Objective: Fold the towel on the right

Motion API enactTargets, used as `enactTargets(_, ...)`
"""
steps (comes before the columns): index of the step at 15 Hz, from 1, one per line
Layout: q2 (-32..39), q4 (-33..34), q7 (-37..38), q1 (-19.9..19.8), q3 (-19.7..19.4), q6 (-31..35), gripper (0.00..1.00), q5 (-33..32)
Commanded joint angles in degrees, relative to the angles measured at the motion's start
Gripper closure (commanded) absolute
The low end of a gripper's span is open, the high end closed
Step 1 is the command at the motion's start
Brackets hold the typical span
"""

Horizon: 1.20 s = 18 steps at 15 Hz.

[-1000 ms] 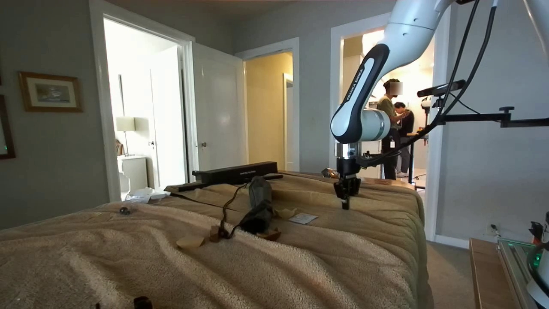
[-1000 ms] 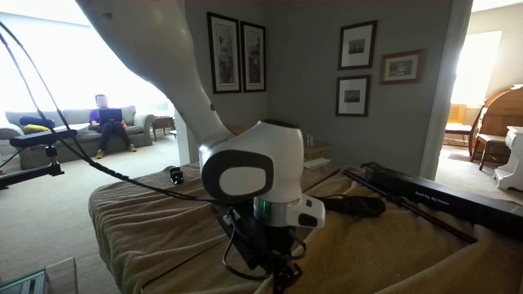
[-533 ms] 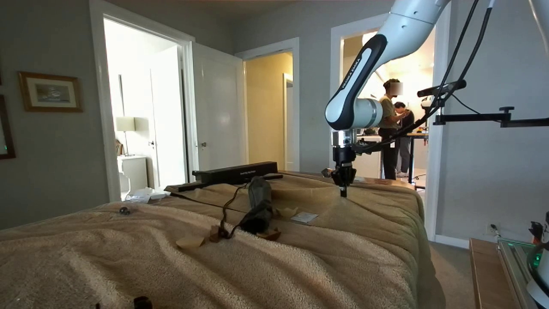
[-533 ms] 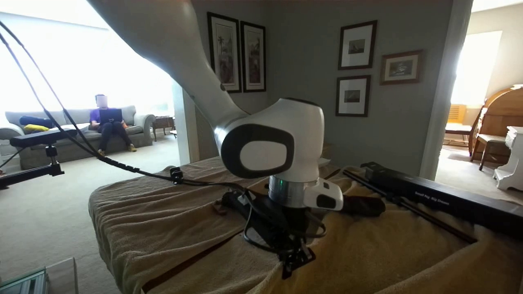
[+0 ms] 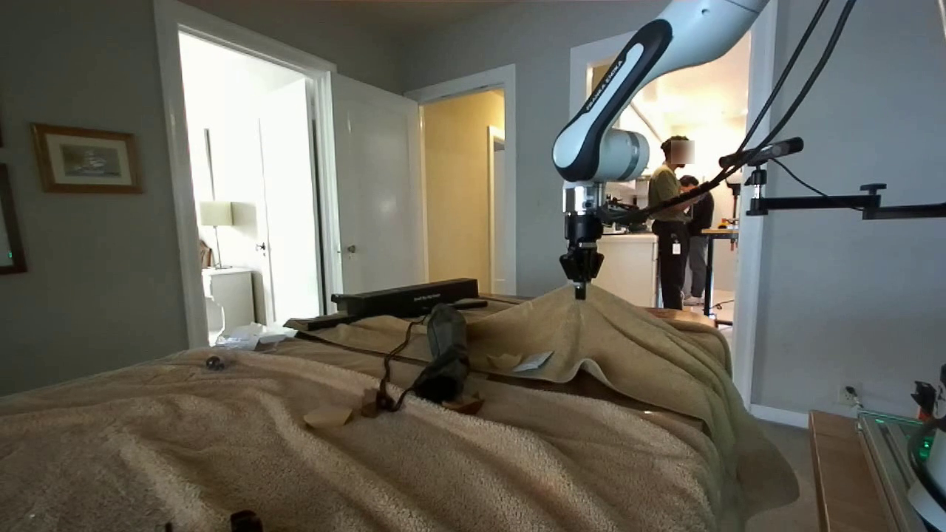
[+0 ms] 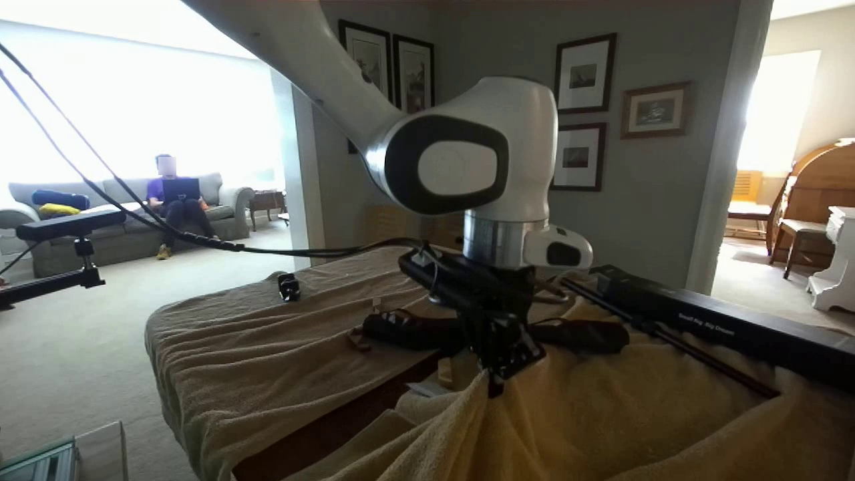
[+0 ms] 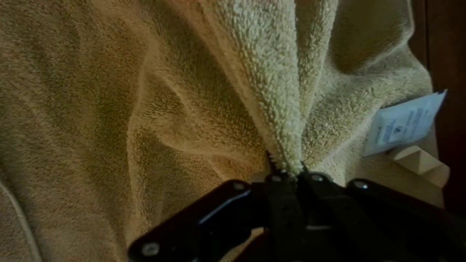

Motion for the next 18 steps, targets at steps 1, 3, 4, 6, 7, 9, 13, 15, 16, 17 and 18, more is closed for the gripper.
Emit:
enactTargets(1,-4.4,3.59,1.99,1.83,-1.04,-5.66,0.98,-0.18)
enactTargets(3,-6.05,4.94,3.1,2.39,-1.26,-5.4,0.98,-0.56)
enactTargets(4,-6.32,5.74,2.99,2.52,-1.31,-3.56,0.98,0.06)
enactTargets(6,-4.34,8.29,3.36,2.47,-1.57,2.68,0.98,1.58)
enactTargets(7,-3.13,9.36,3.67,2.45,-1.71,5.82,0.98,1.69)
enactTargets(9,-0.07,10.68,5.0,2.2,-1.76,12.79,0.98,3.43)
enactTargets(13,8.38,11.55,8.43,1.59,-1.08,27.1,0.98,7.03)
enactTargets(15,13.37,12.89,10.15,1.08,-0.78,31.28,0.98,7.13)
enactTargets(16,16.01,14.0,11.23,0.91,-0.88,32.43,0.98,6.54)
enactTargets(17,18.25,15.23,12.14,0.81,-1.04,32.96,0.98,5.95)
enactTargets(18,20.47,16.46,13.0,0.69,-1.14,33.39,0.98,5.64)
